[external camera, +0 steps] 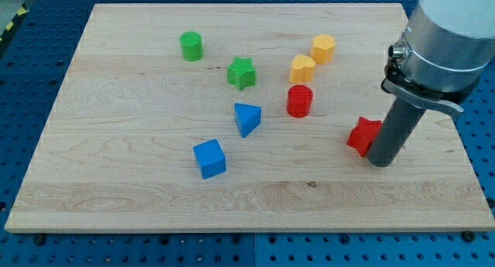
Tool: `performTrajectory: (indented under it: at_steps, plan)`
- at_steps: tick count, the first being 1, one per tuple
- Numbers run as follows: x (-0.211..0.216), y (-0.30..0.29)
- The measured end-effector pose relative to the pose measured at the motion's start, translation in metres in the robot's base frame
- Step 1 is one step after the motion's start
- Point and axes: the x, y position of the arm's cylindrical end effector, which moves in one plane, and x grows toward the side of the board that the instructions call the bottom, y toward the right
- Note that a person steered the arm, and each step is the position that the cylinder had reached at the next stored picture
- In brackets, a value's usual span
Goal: Slightly move the blue cube to the left
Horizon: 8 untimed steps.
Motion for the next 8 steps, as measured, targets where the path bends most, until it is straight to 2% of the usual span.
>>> performTrajectory:
  at_steps: [3,5,6,7,8]
  plan:
    - [0.009,-0.004]
    - [0.072,0.057]
    - [0.082,0.067]
    - [0.082,0.04]
    - [0.08,-0.024]
